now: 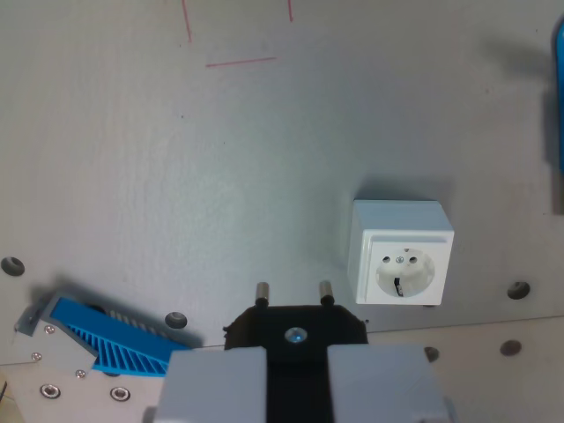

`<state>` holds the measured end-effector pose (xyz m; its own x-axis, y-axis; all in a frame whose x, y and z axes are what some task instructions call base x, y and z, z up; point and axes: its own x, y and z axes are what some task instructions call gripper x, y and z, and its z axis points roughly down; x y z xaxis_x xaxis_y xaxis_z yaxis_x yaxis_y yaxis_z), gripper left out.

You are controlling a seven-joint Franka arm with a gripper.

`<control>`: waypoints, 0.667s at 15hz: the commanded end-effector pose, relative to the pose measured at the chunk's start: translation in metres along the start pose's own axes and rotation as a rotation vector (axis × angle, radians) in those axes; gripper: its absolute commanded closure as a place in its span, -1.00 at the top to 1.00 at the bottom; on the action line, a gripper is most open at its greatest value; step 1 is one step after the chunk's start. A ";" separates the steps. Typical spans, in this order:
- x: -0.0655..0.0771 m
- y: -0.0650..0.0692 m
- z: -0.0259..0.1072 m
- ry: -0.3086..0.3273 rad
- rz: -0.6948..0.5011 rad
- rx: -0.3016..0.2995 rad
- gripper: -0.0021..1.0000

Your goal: Move above the white socket

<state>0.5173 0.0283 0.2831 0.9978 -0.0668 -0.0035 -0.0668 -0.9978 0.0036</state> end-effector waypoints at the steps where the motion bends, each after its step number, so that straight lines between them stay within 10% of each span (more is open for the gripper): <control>1: 0.000 0.000 0.000 0.000 0.001 0.000 -1.00; 10: -0.002 0.001 0.002 0.002 0.003 0.000 -1.00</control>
<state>0.5170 0.0283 0.2828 0.9978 -0.0668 -0.0051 -0.0668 -0.9978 0.0038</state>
